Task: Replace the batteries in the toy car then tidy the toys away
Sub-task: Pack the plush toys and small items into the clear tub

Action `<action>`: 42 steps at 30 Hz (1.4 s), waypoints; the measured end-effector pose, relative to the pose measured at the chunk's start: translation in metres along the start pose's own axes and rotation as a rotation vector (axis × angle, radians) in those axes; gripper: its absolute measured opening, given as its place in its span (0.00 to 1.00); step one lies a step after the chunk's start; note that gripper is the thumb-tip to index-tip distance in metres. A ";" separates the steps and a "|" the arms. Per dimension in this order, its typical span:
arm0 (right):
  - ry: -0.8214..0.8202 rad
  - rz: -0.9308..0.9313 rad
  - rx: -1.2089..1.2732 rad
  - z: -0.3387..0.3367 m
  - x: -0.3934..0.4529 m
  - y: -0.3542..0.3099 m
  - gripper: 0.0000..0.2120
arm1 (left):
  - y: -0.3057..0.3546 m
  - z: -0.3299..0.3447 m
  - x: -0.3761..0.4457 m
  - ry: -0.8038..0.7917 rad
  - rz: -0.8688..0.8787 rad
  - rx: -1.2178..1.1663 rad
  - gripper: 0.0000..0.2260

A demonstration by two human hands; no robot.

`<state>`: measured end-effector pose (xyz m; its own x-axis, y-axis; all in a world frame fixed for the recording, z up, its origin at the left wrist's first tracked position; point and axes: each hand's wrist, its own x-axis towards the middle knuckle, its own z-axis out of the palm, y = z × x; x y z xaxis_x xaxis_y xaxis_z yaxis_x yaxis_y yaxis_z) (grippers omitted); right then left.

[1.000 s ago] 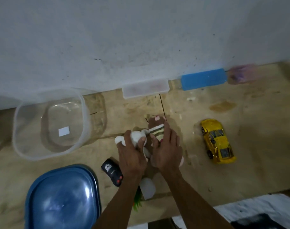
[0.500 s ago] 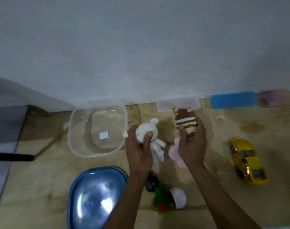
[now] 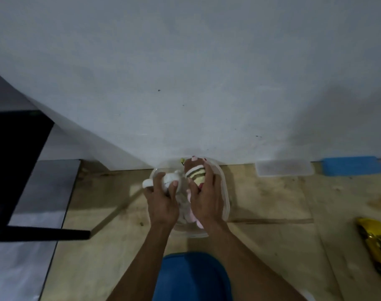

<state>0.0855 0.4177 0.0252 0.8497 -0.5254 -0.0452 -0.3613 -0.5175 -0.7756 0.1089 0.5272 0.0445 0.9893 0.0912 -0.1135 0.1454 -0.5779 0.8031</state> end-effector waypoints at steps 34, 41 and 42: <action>0.197 0.095 0.036 -0.171 -0.191 0.211 0.22 | -0.018 0.119 -0.224 -0.513 0.606 0.436 0.24; 0.242 0.089 0.122 -0.169 -0.180 0.226 0.22 | -0.037 0.144 -0.229 -0.429 0.634 0.502 0.26; 0.257 0.091 0.135 -0.170 -0.178 0.229 0.23 | -0.037 0.146 -0.230 -0.414 0.628 0.525 0.26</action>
<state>-0.2135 0.2776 -0.0373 0.6848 -0.7281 0.0296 -0.3623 -0.3754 -0.8531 -0.1232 0.4089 -0.0446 0.7968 -0.6036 -0.0277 -0.5354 -0.7267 0.4305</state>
